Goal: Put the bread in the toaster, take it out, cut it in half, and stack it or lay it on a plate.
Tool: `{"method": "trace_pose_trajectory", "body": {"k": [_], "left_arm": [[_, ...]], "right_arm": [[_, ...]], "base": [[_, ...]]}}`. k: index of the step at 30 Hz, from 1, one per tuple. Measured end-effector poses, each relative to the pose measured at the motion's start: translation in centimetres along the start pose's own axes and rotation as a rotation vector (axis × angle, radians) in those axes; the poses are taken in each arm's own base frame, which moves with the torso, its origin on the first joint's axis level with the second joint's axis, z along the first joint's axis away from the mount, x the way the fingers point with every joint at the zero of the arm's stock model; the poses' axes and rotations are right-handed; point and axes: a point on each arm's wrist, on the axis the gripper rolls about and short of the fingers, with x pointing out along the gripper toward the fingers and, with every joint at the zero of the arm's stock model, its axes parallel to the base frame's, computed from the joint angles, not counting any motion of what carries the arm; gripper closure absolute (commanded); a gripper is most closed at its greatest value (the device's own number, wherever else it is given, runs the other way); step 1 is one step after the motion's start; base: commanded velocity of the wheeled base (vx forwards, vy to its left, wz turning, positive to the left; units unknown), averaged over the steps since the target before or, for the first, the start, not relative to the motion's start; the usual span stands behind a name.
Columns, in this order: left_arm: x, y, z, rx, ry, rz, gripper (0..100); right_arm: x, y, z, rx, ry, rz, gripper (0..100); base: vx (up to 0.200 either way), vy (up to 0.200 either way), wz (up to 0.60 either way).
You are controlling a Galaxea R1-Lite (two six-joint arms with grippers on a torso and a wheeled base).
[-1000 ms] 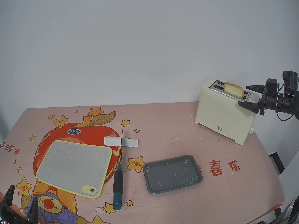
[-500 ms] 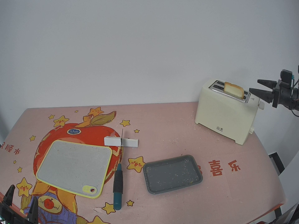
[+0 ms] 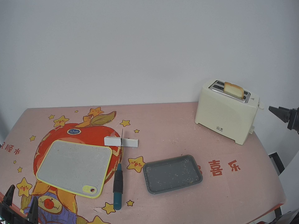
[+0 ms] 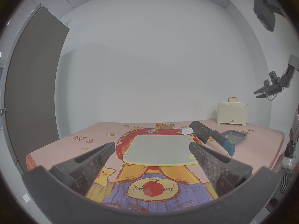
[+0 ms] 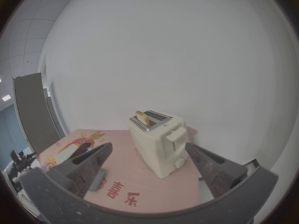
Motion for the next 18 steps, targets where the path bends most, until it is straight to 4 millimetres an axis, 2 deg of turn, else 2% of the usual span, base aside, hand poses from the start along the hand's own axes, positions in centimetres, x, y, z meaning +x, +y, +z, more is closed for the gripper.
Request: {"method": "trace_pose_trajectory", "body": {"k": [4,8,18], "left_arm": [[0.0,0.0,0.0,0.000,0.000,0.000,0],[0.0,0.0,0.0,0.000,0.000,0.000,0],[0.0,0.0,0.0,0.000,0.000,0.000,0]], "right_arm": [[0.3,-1.5,-1.3,-0.098,-0.035,-0.053,100],[1.4,-3.7,-2.9,-0.214,-0.055,-0.100,100],[3.6,-7.0,-6.1,-0.311,-0.086,-0.064,100]], "base": [[0.000,0.000,0.00],[0.000,0.000,0.00],[0.000,0.000,0.00]]}}
